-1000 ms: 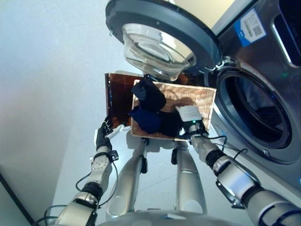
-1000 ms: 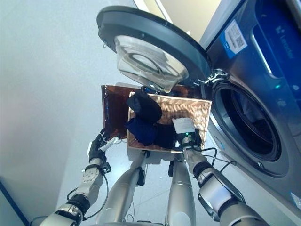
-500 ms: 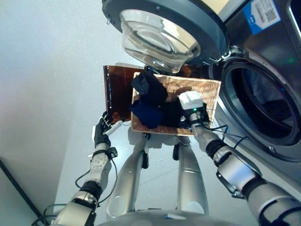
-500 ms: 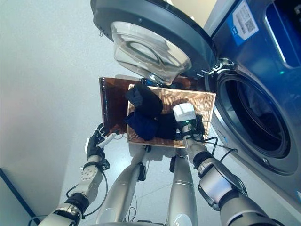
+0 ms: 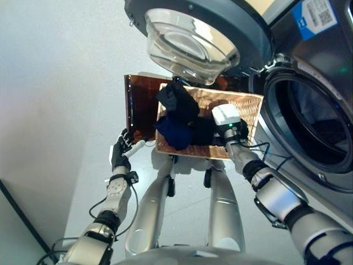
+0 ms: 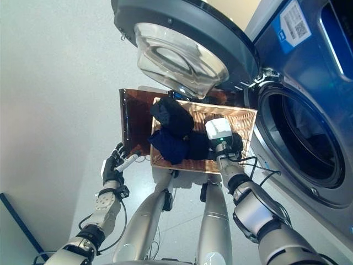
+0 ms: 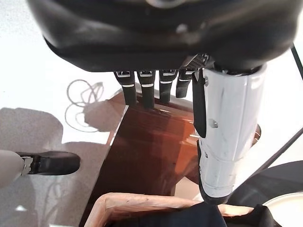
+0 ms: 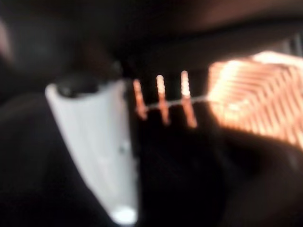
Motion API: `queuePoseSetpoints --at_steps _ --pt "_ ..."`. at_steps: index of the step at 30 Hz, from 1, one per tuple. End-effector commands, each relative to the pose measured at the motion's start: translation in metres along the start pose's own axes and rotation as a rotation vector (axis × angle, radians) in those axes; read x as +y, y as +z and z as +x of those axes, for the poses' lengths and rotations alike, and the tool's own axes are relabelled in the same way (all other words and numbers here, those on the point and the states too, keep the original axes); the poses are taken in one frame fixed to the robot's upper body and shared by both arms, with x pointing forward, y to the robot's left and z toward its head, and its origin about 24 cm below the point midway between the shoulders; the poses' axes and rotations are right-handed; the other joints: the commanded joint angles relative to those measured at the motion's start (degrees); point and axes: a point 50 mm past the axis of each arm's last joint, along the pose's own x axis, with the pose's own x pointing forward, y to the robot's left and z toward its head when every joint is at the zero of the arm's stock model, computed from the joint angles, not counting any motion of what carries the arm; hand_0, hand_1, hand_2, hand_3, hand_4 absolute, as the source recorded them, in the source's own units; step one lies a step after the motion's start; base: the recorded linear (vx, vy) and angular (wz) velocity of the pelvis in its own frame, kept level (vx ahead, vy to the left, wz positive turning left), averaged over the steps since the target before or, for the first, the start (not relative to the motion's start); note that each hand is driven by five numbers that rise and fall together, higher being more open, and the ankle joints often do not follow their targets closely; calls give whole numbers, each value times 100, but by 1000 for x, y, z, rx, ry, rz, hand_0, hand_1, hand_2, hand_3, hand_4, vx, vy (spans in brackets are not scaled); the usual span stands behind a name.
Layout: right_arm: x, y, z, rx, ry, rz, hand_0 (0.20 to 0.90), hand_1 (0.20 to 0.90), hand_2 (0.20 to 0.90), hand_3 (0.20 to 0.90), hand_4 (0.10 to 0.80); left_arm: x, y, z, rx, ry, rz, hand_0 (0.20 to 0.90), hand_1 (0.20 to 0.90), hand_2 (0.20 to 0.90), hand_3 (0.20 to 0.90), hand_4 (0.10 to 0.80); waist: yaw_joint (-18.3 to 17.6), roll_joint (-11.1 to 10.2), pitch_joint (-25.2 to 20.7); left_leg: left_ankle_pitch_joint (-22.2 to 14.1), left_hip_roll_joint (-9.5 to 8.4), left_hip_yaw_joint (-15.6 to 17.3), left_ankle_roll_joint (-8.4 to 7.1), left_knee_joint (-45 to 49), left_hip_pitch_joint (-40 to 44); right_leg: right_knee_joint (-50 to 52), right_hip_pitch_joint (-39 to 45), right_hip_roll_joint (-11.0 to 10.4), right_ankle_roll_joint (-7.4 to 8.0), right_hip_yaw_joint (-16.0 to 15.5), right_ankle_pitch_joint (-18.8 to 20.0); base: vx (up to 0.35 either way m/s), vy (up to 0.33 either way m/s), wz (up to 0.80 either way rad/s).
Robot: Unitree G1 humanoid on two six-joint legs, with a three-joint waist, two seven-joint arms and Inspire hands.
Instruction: Pick up the clothes and place them into the washing machine
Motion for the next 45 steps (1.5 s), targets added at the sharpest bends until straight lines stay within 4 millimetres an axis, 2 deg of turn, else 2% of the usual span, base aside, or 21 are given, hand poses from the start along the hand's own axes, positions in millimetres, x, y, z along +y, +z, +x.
queuePoseSetpoints --at_steps 1,12,18,24,28,35,36,39,40,41,42,44,45 --pt "8 -2 -5 -12 10 -60 200 200 200 200 300 31 -1 -6 -17 87 34 900 900 900 900 800 -40 7 -426 -311 -124 250 -394 543 -640 -893 37 62 -27 45 563 0 0 0" --pt "16 -7 -11 12 29 -24 200 200 200 200 300 33 -8 -9 12 98 40 900 900 900 900 800 -67 -46 -571 -362 -106 246 -389 534 -459 -861 209 85 -32 23 483 17 -7 0" --pt "30 -5 -24 54 42 189 200 200 200 200 300 37 -16 -12 42 123 42 900 900 900 900 800 -122 -135 -732 -402 -79 259 -392 489 -178 -865 469 90 -26 16 416 53 -20 0" --pt "44 -16 -39 141 59 390 200 200 200 200 300 43 -22 -16 68 147 44 900 900 900 900 800 -155 -200 -866 -463 -87 226 -380 432 170 -849 805 80 -12 -7 325 55 -23 -1" --pt "46 -23 -44 157 45 445 200 200 200 200 300 46 -23 -18 70 156 41 900 900 900 900 800 -180 -228 -917 -472 -78 202 -380 374 326 -854 969 80 -7 -31 281 42 -26 2" --pt "47 -36 -56 223 0 664 200 200 200 200 300 56 -25 -21 77 180 28 900 900 900 900 800 -242 -322 -1022 -517 -66 163 -373 339 589 -886 1250 94 1 -84 207 34 -23 -1" --pt "44 -36 -59 229 -16 797 200 200 200 200 300 59 -26 -22 79 188 20 900 900 900 900 800 -274 -345 -1042 -517 -58 171 -372 321 627 -903 1292 102 -1 -77 194 17 -19 -3" --pt "40 -38 -65 243 -42 1026 200 200 200 200 300 62 -24 -23 69 191 6 900 900 900 900 800 -300 -368 -1072 -516 -52 173 -371 297 677 -917 1321 116 -1 -72 182 16 -11 -3" --pt "40 -38 -65 243 -42 1026 200 200 200 200 300 62 -24 -23 69 191 6 900 900 900 900 800 -300 -368 -1072 -516 -52 173 -371 297 677 -917 1321 116 -1 -72 182 18 -7 -4" --pt "38 -39 -67 242 -52 1161 200 200 200 200 300 64 -23 -23 67 190 -3 900 900 900 900 800 -310 -379 -1079 -513 -47 177 -372 296 684 -922 1333 113 1 -75 176 18 -3 -6" --pt "42 -44 -74 268 -46 1305 200 200 200 200 300 65 -23 -25 64 183 -15 900 900 900 900 800 -329 -388 -1077 -516 -42 173 -367 285 707 -919 1347 114 3 -69 170 26 -4 -7" --pt "52 -51 -82 332 -33 1451 200 200 200 200 300 66 -25 -26 73 178 -28 900 900 900 900 800 -340 -381 -1083 -515 -41 174 -367 258 736 -922 1364 119 5 -68 153 20 4 -6" --pt "53 -51 -82 332 -33 1451 200 200 200 200 300 66 -25 -26 73 178 -28 900 900 900 900 800 -339 -381 -1082 -515 -41 175 -367 258 737 -922 1364 119 5 -67 153 22 9 -7"
